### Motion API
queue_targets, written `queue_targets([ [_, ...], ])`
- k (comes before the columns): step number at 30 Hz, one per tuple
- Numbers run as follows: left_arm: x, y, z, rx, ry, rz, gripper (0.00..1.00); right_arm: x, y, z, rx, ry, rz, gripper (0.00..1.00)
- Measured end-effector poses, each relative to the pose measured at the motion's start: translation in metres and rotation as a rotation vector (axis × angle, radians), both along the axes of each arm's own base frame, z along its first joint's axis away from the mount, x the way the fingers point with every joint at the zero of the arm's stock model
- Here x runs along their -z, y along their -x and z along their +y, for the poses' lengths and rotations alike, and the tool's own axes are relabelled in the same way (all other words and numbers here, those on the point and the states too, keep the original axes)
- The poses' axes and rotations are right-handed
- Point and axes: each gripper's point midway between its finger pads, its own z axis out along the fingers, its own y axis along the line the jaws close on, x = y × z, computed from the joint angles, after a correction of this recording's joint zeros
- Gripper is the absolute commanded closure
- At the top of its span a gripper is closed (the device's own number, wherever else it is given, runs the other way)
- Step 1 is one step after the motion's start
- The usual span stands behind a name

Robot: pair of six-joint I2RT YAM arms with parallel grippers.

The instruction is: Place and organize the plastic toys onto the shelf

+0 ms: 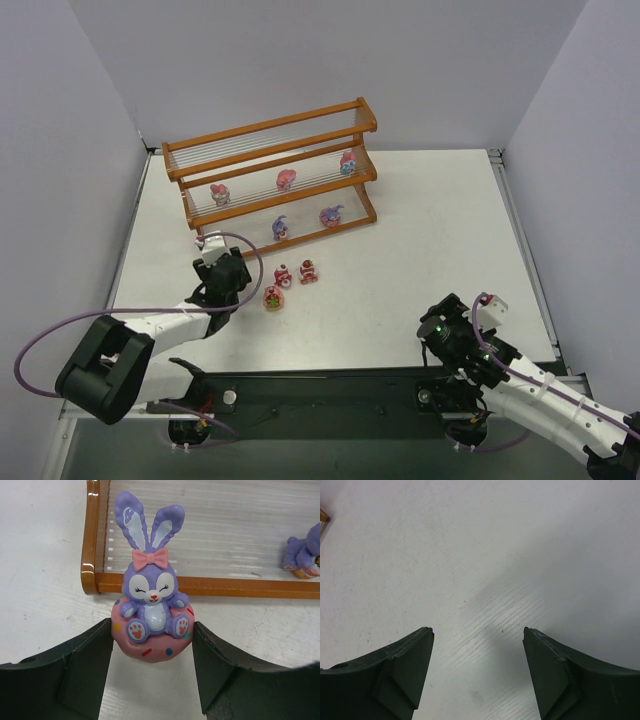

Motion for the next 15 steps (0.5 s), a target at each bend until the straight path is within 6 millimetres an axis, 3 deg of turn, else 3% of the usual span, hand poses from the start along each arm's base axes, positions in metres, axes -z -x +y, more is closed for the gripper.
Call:
queue_targets([
  [3,0.002,-0.004,-0.001,-0.004,0.014,0.006,1.00,0.000,0.000,0.000,0.000,-0.001,-0.001,0.27],
  [11,-0.019,-0.031,-0.011,-0.011,0.041,-0.039,1.00,0.000,0.000,0.000,0.000,0.000,0.000,0.27],
  [15,-0.016,-0.043,-0.015,-0.016,0.038,-0.036,1.00,0.000,0.000,0.000,0.000,0.000,0.000,0.27],
])
